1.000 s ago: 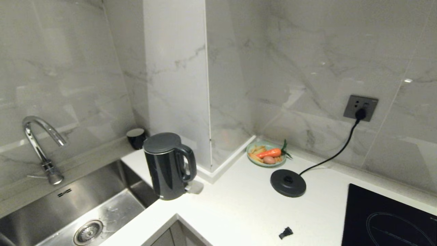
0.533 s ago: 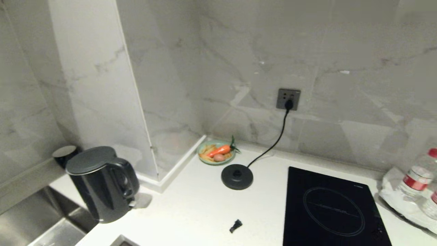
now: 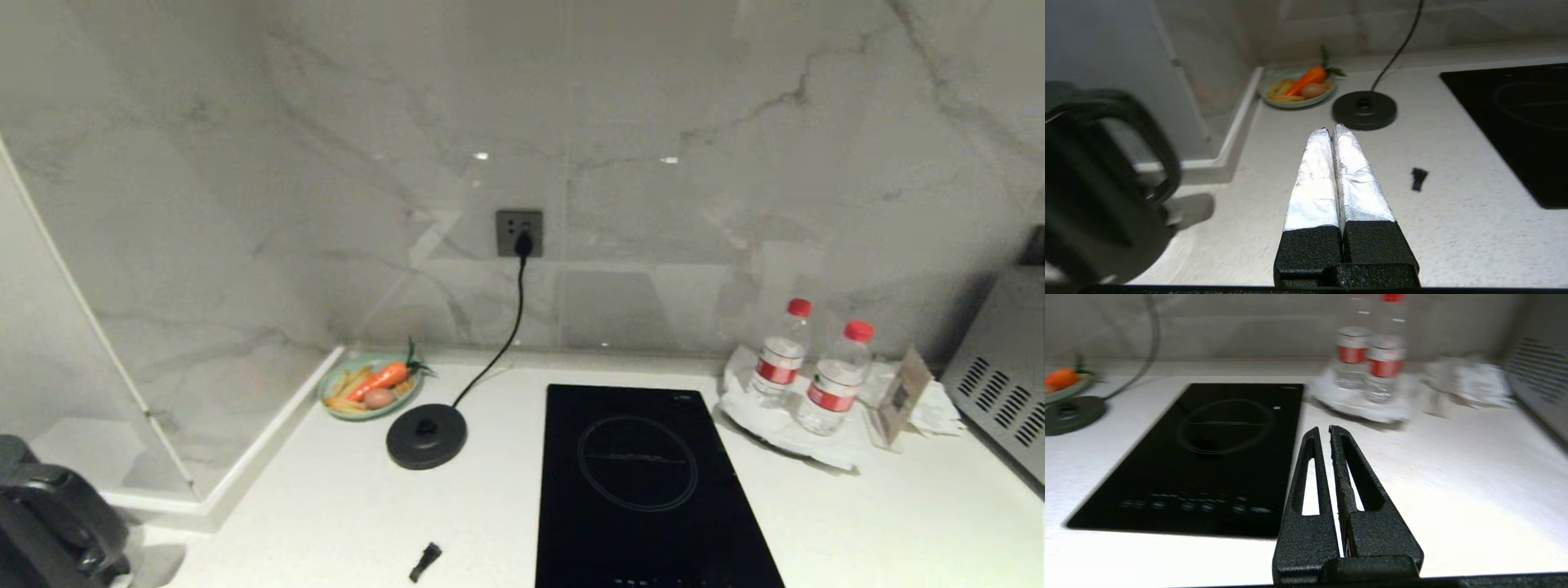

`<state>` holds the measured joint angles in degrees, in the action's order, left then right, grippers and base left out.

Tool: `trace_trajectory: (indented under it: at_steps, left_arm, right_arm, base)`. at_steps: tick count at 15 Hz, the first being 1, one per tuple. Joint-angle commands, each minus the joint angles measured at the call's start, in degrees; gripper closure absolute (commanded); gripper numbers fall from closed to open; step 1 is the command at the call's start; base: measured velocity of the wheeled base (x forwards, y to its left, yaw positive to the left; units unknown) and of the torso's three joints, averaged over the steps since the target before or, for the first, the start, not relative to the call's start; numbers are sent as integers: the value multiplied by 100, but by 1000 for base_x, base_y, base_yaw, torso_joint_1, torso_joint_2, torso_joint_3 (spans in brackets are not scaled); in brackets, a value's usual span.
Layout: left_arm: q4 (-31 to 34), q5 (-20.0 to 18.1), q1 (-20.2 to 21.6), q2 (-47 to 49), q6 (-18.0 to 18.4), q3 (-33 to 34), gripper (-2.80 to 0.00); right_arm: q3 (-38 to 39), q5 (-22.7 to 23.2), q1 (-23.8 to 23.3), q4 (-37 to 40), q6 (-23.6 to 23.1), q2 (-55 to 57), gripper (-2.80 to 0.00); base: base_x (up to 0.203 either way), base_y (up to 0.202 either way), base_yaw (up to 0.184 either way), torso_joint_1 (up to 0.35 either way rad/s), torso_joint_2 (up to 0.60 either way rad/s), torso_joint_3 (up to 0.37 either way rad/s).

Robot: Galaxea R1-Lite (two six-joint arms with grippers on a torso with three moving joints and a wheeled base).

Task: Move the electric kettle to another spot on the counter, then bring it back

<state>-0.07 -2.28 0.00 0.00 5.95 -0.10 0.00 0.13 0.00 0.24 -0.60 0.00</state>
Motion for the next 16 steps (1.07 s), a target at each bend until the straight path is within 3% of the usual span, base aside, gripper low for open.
trace_trajectory:
  at_steps: [1, 4, 16]
  left_arm:
    - [-2, -1, 5, 9, 3, 1, 0]
    - [-2, -1, 5, 9, 3, 1, 0]
    - [-10, 8, 0, 9, -15, 1, 0]
  right_arm:
    - [0, 4, 0, 2, -2, 0, 0]
    - [0, 4, 0, 2, -2, 0, 0]
    - [0, 4, 0, 2, -2, 0, 0]
  base:
    - [4, 5, -174, 0, 5, 2]
    - [-5, 10, -132, 3, -1, 2]
    - [0, 0, 0, 0, 0, 0]
